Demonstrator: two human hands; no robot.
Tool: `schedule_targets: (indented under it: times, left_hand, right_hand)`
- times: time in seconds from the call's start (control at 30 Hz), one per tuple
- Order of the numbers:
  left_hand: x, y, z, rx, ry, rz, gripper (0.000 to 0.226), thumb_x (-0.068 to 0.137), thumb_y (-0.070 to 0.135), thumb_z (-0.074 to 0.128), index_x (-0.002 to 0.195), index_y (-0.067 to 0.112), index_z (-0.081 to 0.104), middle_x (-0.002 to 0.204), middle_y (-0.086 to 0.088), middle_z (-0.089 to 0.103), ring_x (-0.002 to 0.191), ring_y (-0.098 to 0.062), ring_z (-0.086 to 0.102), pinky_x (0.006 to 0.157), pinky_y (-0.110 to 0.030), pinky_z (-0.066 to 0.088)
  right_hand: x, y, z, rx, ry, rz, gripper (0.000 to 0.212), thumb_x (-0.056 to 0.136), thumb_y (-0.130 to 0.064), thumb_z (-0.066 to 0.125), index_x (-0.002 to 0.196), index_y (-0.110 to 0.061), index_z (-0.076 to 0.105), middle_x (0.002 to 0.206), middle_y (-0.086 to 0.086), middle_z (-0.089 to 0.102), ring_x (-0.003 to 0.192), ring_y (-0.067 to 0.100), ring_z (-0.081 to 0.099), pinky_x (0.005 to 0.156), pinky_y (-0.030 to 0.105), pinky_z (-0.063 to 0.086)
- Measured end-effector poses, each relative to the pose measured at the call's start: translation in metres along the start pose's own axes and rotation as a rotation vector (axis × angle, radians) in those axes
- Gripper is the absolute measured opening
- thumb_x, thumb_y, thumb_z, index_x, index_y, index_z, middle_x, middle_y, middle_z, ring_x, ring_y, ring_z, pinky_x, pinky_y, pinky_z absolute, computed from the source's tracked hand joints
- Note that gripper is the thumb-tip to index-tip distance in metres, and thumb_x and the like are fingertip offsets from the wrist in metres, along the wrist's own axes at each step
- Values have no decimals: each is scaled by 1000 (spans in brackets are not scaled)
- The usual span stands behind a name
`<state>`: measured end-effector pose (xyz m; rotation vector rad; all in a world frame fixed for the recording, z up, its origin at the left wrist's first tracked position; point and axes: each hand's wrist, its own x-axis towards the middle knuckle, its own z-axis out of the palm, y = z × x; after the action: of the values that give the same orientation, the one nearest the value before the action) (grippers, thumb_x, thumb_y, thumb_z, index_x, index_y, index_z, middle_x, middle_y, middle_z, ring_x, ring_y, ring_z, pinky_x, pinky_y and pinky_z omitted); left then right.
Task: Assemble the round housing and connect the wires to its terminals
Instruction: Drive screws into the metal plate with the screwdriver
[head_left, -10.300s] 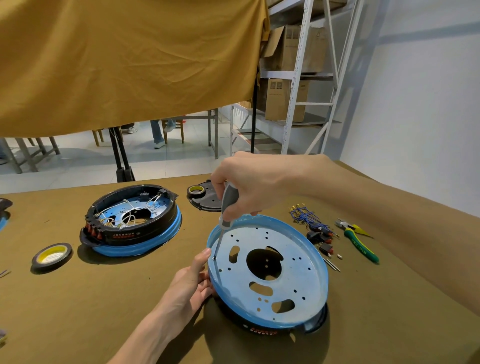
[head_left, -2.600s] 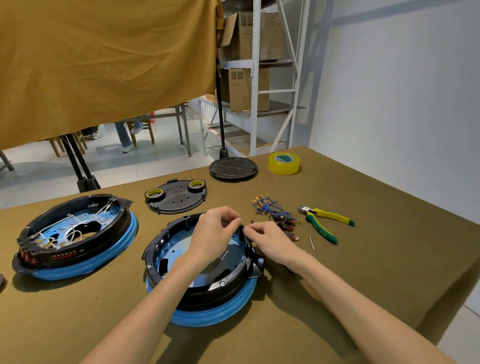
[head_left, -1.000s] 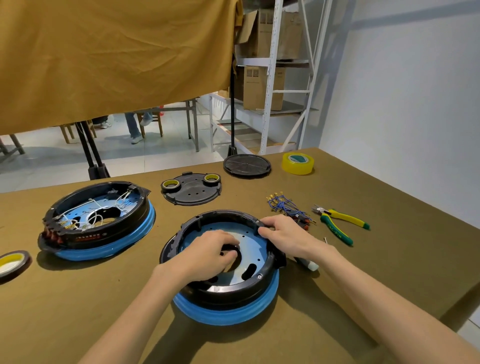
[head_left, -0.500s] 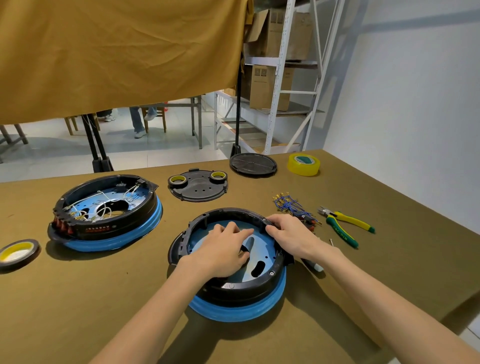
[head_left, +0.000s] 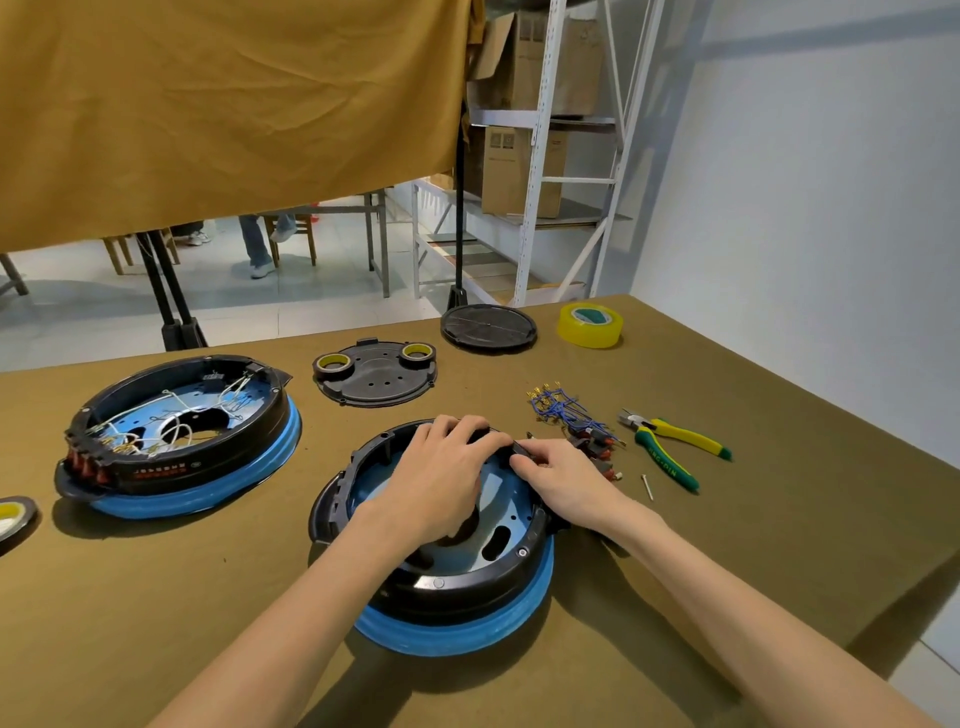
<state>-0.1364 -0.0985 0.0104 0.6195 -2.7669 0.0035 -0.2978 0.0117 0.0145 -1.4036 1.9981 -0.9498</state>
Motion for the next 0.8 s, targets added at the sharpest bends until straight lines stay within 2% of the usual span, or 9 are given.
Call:
schedule_targets:
  times: [0.1, 0.2, 0.3, 0.4, 0.47, 0.57, 0.63, 0.73, 0.8]
  left_hand:
    - [4, 4, -4, -40, -46, -41, 56, 101, 20, 54, 151, 37, 37, 155, 4, 36, 138, -27, 34, 113, -41, 31]
    - [-1, 7, -10, -239, -40, -132, 49, 102, 23, 53, 148, 36, 46, 154, 3, 37, 141, -23, 34, 116, -41, 33]
    - [-14, 11, -10, -404, 77, -323, 28, 101, 29, 55, 129, 30, 61, 131, 5, 52, 120, -13, 50, 105, -35, 46]
    - [-18, 11, -14, -585, -193, -504, 23, 103, 41, 51, 115, 24, 61, 108, 5, 62, 96, -12, 59, 93, -37, 54]
    - [-17, 14, -16, -543, -350, -454, 26, 103, 44, 49, 112, 20, 56, 97, 1, 61, 85, -15, 57, 80, -36, 50]
    - [-15, 20, -16, -554, -307, -424, 21, 103, 35, 49, 94, 16, 52, 84, -4, 53, 72, -18, 49, 68, -34, 40]
    - [-13, 20, -21, -687, -238, -465, 15, 104, 28, 49, 92, 21, 55, 91, -5, 54, 78, -18, 49, 73, -31, 39]
    - [-9, 12, -36, -812, -250, -553, 32, 106, 26, 49, 134, 20, 64, 124, -4, 65, 107, -15, 61, 93, -29, 44]
    - [-9, 6, -44, -782, -305, -562, 35, 107, 31, 47, 137, 23, 63, 112, 3, 68, 96, -10, 65, 84, -30, 50]
  right_hand:
    - [0, -2, 0, -37, -14, 68, 24, 105, -40, 50, 117, -26, 66, 98, -4, 72, 87, 11, 69, 73, 29, 54]
    - [3, -3, -2, -107, -80, 157, 22, 97, -43, 61, 109, -24, 64, 85, -4, 69, 70, 7, 66, 57, 21, 47]
    - [5, -5, 1, -133, -57, 243, 22, 98, -36, 58, 106, -17, 64, 83, 0, 68, 69, 12, 64, 57, 22, 45]
    - [5, -9, 5, -130, 2, 272, 26, 97, -33, 55, 102, -9, 65, 80, 4, 61, 68, 17, 56, 61, 30, 41]
    - [3, -13, 6, -128, -3, 290, 24, 95, -32, 54, 96, -9, 62, 79, 4, 56, 67, 18, 51, 60, 31, 36]
    - [1, -20, 5, -142, -14, 311, 20, 93, -36, 52, 92, -16, 52, 84, 1, 52, 71, 17, 49, 62, 33, 36]
    - [1, -24, 0, 0, -35, 356, 36, 89, -43, 58, 110, -14, 55, 102, 3, 57, 87, 18, 57, 71, 33, 44]
    - [-2, -23, -18, 507, -168, 499, 58, 82, -54, 73, 126, -19, 59, 117, 11, 68, 97, 25, 72, 78, 38, 59]
    - [-7, -20, -27, 724, -230, 548, 71, 75, -52, 82, 129, -12, 60, 110, 16, 74, 95, 29, 76, 75, 41, 62]
